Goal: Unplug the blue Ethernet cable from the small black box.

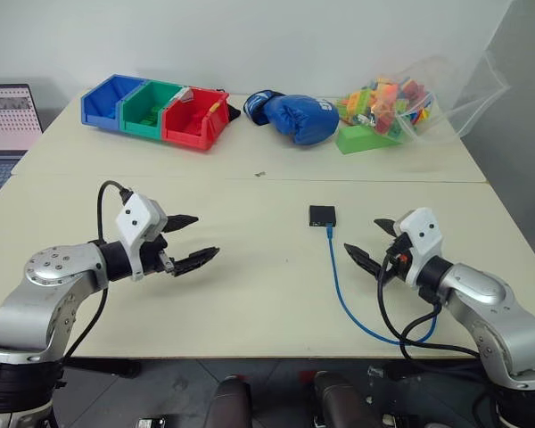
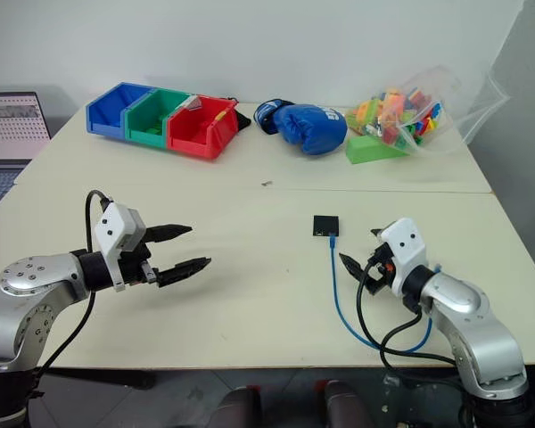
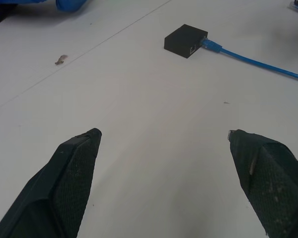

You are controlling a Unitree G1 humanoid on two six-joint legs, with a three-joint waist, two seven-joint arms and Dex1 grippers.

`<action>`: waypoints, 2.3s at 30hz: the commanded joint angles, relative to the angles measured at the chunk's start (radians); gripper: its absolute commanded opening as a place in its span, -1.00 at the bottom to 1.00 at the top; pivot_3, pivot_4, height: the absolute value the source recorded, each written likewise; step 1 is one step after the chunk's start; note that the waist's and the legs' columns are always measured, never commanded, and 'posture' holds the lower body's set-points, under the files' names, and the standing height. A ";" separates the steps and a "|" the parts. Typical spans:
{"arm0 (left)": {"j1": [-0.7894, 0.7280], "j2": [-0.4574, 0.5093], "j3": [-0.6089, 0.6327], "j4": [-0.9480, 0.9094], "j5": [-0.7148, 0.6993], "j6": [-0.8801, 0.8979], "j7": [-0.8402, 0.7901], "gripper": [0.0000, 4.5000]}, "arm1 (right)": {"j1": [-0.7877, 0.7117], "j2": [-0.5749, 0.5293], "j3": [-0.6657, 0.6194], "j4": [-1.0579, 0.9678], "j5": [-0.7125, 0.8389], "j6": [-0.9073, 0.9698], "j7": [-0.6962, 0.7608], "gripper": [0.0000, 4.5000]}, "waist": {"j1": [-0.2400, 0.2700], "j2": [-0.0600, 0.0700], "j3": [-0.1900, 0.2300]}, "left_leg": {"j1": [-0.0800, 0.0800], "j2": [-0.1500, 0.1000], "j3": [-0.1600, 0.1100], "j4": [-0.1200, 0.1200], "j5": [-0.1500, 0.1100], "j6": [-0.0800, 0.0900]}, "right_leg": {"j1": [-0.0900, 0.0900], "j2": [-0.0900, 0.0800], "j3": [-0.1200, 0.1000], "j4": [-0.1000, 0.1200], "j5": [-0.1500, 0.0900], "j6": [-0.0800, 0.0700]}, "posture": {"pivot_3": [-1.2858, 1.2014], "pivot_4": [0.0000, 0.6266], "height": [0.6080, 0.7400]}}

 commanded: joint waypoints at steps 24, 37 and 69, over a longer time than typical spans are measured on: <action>-0.043 0.007 -0.085 -0.102 -0.077 -0.033 -0.163 0.93 | -0.066 0.334 0.241 0.298 -0.260 -0.104 -0.377 0.99 | -0.004 0.000 0.000 | 0.000 0.000 0.000 0.000 0.000 0.000 | -0.001 0.000 0.000 0.000 0.000 0.000 | 0.03 -0.52 1.00; -0.031 -0.008 -0.107 -0.042 -0.031 -0.135 -0.208 1.00 | -0.165 0.526 0.195 0.519 -0.330 -0.150 -0.553 0.32 | -0.018 0.000 0.000 | 0.000 0.000 0.000 0.000 0.000 0.000 | -0.001 0.000 0.001 0.001 0.000 -0.001 | 0.03 -0.52 1.00; -0.181 -0.065 -0.014 0.022 -0.489 0.415 -0.141 1.00 | -0.459 -0.057 0.474 0.496 -0.429 -1.112 0.306 -0.94 | -0.017 0.000 0.001 | 0.000 0.000 -0.001 0.001 0.000 0.000 | 0.000 0.001 -0.002 0.001 0.000 -0.001 | 0.03 -0.52 1.00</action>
